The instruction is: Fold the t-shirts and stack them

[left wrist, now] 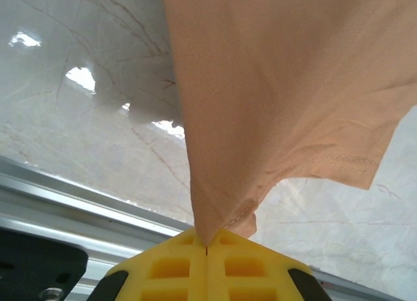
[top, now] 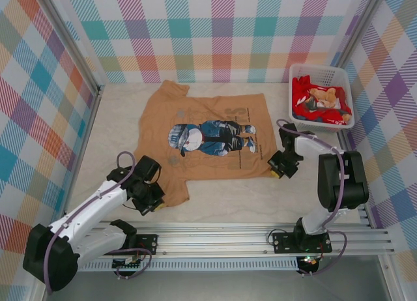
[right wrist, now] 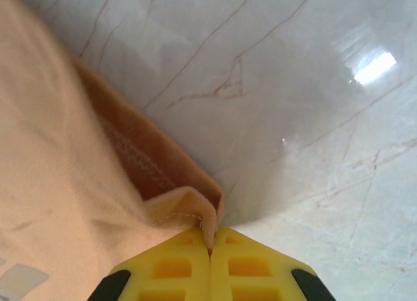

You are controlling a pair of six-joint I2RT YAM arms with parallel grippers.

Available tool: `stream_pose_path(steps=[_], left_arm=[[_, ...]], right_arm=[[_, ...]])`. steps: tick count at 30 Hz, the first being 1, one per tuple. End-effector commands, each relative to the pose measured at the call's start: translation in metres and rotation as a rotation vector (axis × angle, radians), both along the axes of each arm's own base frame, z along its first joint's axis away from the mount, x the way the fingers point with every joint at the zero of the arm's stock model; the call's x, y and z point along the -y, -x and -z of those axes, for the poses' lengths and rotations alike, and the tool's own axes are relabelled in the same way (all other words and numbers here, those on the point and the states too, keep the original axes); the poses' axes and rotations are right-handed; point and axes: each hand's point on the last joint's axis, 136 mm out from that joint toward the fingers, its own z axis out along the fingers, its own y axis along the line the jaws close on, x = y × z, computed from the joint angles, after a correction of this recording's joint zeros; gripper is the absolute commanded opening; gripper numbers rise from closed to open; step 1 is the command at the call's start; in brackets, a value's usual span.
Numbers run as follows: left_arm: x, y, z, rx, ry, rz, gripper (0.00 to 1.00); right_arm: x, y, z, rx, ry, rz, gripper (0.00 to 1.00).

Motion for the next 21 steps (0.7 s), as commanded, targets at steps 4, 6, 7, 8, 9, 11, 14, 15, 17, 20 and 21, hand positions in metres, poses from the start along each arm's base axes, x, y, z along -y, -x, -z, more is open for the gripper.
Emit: stream_pose_path(steps=[4, 6, 7, 8, 9, 11, 14, 15, 17, 20, 21], left_arm=[[0.001, 0.037, -0.016, -0.049, 0.02, 0.203, 0.0], [0.003, 0.046, -0.019, -0.051, 0.028, 0.251, 0.0], [0.004, 0.05, -0.021, -0.047, 0.039, 0.27, 0.0], [0.006, 0.053, -0.023, -0.04, 0.052, 0.283, 0.0], [0.007, 0.054, -0.025, -0.03, 0.058, 0.285, 0.0], [0.01, 0.051, -0.031, 0.013, 0.079, 0.275, 0.0], [0.013, 0.033, -0.041, 0.094, 0.075, 0.244, 0.0], [0.013, 0.026, -0.044, 0.117, 0.056, 0.234, 0.0], [0.015, 0.005, -0.058, 0.19, 0.029, 0.212, 0.0], [0.027, -0.033, -0.08, 0.277, 0.006, 0.187, 0.0], [0.031, -0.044, -0.085, 0.288, -0.005, 0.18, 0.0]], right_arm=[[-0.003, 0.04, -0.026, -0.021, 0.039, -0.126, 0.0], [-0.001, 0.059, -0.028, -0.048, 0.037, -0.143, 0.0], [-0.001, 0.068, -0.029, -0.061, 0.029, -0.147, 0.0], [0.0, 0.077, -0.03, -0.071, 0.023, -0.153, 0.0], [-0.001, 0.083, -0.029, -0.076, 0.013, -0.157, 0.0], [-0.001, 0.093, -0.029, -0.084, 0.0, -0.162, 0.0], [-0.002, 0.091, -0.031, -0.065, -0.002, -0.172, 0.0], [-0.002, 0.089, -0.032, -0.062, -0.003, -0.173, 0.0], [-0.006, 0.081, -0.037, -0.043, -0.015, -0.179, 0.0], [-0.009, 0.067, -0.047, -0.01, -0.019, -0.192, 0.0], [-0.009, 0.064, -0.05, -0.006, -0.017, -0.195, 0.0]])
